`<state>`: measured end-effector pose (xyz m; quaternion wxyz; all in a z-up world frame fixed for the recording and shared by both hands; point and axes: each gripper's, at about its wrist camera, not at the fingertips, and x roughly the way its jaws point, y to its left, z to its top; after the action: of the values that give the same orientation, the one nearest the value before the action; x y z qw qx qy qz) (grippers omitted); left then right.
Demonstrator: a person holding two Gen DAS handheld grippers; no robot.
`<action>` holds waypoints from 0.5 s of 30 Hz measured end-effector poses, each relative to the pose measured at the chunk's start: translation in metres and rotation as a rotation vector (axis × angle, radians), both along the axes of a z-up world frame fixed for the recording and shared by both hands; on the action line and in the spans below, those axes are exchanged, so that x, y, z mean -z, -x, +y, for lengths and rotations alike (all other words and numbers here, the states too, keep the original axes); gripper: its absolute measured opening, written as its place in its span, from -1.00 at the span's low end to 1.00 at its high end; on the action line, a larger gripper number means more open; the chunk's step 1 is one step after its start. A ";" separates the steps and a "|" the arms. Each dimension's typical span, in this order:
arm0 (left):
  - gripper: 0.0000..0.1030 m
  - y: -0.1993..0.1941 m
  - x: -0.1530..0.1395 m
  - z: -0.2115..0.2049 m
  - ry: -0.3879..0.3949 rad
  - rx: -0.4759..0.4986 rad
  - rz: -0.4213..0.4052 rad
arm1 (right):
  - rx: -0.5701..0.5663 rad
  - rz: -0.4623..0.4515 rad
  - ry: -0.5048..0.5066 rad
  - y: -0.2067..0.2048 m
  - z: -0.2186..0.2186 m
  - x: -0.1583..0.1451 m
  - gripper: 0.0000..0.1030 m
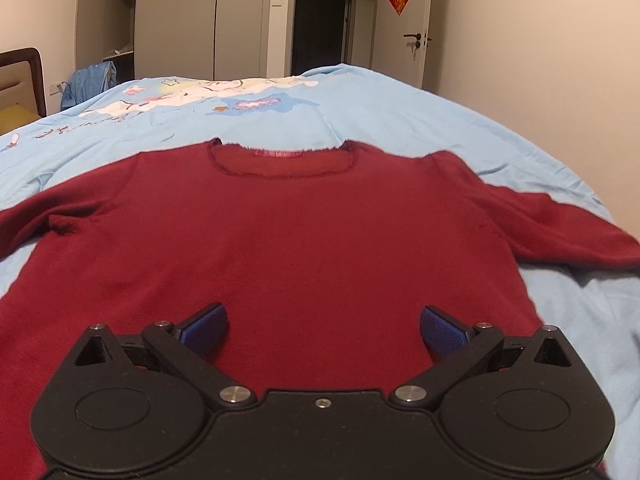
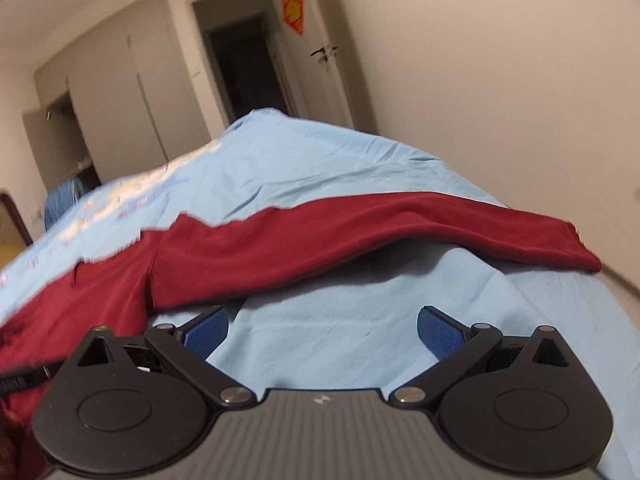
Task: Fold small clothes
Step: 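Move the right gripper forward to the sweater sleeve nearest it, then grasp the sleeve cuff with the right gripper and fold it across the sweater body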
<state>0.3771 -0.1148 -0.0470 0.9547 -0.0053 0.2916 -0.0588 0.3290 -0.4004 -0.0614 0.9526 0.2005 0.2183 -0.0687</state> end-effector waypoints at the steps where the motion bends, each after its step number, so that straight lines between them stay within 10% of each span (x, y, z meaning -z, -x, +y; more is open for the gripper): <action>1: 0.99 0.001 0.003 -0.001 -0.008 0.005 -0.008 | 0.015 -0.017 -0.029 0.000 -0.005 0.001 1.00; 15: 0.99 0.005 0.015 -0.002 -0.020 0.011 -0.045 | 0.364 -0.129 -0.357 -0.010 -0.084 0.016 0.91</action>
<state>0.3724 -0.1163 -0.0618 0.9607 0.0073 0.2707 -0.0611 0.3386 -0.4839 -0.0773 0.8860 0.4056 0.1259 -0.1864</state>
